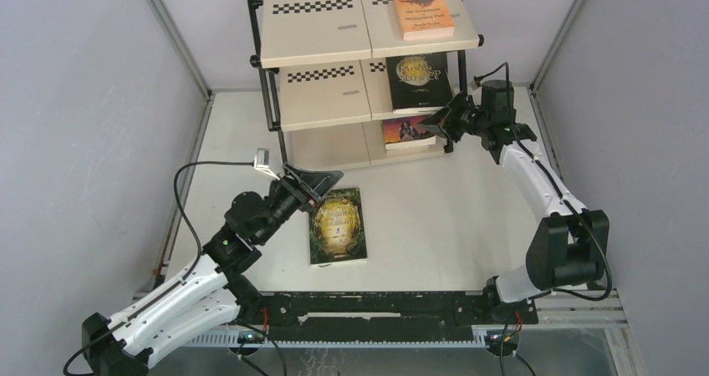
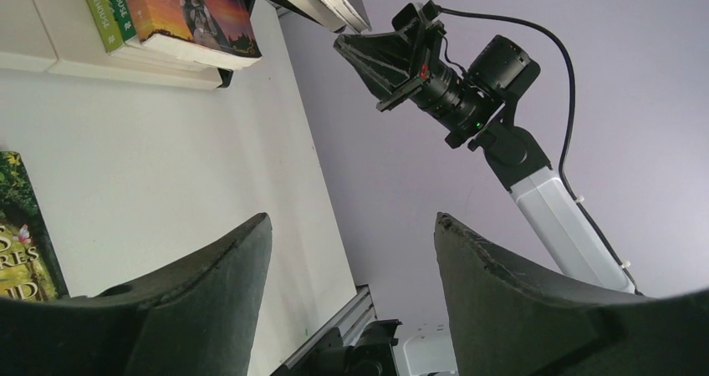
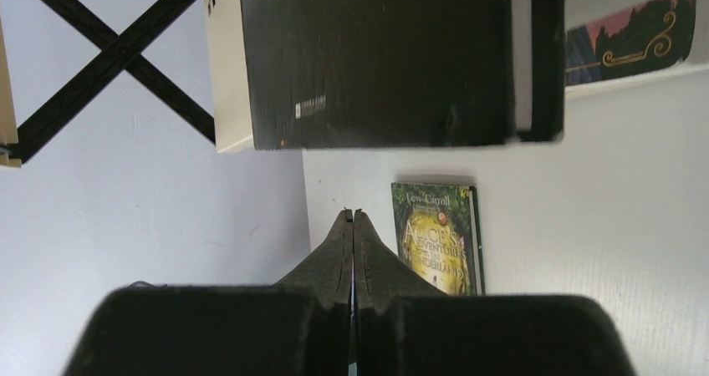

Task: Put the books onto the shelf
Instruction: Place the book on the shelf, then adjust the book on the shelf.

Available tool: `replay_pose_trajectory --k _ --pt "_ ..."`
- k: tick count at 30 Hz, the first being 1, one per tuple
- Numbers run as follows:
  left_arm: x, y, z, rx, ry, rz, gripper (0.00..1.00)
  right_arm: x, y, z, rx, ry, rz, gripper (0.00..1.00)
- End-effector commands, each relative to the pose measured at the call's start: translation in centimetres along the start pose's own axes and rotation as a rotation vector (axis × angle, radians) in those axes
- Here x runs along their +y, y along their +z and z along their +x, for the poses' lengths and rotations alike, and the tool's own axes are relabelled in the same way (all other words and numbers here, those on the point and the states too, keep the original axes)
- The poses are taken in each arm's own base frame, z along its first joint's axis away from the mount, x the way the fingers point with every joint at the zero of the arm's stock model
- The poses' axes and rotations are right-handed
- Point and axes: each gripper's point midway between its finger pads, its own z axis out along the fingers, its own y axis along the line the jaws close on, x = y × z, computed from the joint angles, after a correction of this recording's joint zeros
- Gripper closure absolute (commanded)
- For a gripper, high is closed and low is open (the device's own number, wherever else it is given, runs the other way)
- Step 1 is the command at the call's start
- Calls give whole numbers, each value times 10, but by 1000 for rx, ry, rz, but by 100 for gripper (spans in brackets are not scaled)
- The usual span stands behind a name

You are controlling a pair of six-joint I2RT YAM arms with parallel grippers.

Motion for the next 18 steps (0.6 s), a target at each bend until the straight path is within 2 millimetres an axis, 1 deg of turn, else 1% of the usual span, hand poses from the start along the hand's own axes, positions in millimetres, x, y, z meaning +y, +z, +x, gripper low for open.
replay_pose_trajectory --k 1,6,18 --pt "5 -1 0 -5 21 -8 24 25 1 -22 -66 -76 -51 100" --pt "7 1 0 -1 29 -16 24 29 6 -28 -76 -92 -54 100" --pt "10 6 0 -5 29 -25 24 26 13 -38 -79 -96 -47 100"
